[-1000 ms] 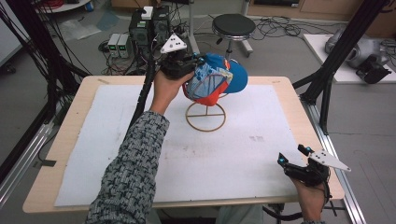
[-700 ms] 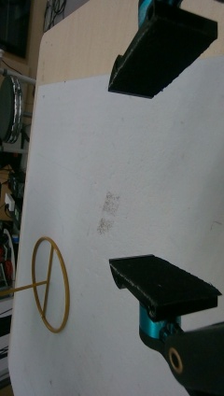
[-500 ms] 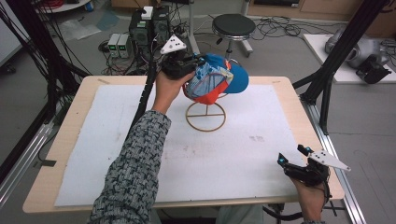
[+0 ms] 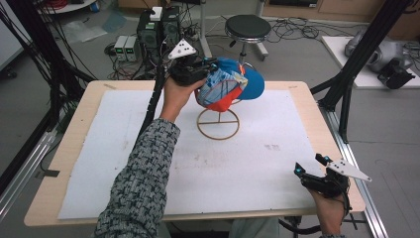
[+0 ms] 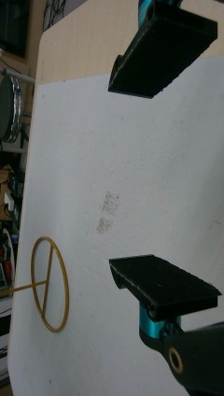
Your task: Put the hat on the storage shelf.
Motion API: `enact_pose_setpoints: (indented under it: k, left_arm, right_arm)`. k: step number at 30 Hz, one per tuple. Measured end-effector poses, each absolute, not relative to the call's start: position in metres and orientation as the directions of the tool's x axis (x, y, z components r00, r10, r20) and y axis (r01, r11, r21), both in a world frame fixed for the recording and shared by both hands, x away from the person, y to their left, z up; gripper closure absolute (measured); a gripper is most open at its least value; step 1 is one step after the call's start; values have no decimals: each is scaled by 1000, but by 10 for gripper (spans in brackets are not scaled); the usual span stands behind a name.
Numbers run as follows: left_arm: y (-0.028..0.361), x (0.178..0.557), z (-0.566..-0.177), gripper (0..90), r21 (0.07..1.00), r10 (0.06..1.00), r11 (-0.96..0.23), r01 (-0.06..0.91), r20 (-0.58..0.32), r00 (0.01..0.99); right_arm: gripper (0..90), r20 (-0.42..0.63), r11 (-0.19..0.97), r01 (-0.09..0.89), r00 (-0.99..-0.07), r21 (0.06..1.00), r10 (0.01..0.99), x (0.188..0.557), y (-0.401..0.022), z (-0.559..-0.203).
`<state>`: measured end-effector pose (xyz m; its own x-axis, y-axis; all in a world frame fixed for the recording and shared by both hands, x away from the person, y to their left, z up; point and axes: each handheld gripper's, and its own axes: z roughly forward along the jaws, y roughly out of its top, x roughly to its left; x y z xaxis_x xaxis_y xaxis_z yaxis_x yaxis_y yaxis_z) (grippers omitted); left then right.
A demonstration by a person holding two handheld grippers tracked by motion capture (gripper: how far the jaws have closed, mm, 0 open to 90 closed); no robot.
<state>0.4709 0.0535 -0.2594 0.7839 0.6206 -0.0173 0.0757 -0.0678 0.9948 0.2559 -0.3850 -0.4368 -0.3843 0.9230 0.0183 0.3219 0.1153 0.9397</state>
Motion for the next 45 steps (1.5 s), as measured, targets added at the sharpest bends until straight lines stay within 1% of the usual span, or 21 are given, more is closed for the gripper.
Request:
enact_pose_setpoints:
  k: [7,16,25,35,45]
  left_arm:
    - [56,471,-258,700,995,615,-53,80,-31,788]
    - [60,470,-261,678,995,616,-50,87,-37,787]
    - [70,463,-259,643,997,619,-39,72,-32,785]
    - [104,451,-260,611,998,661,-26,65,-31,750]
    - [150,431,-258,597,998,711,-16,56,-28,702]
  right_arm:
    - [124,14,120,323,-385,939,923,256,-385,-437]
    - [124,13,122,323,-385,938,923,256,-384,-437]
    - [124,17,118,324,-385,939,923,256,-384,-437]
    - [124,10,124,319,-386,939,922,256,-382,-436]
    - [125,9,125,316,-391,940,921,263,-377,-435]
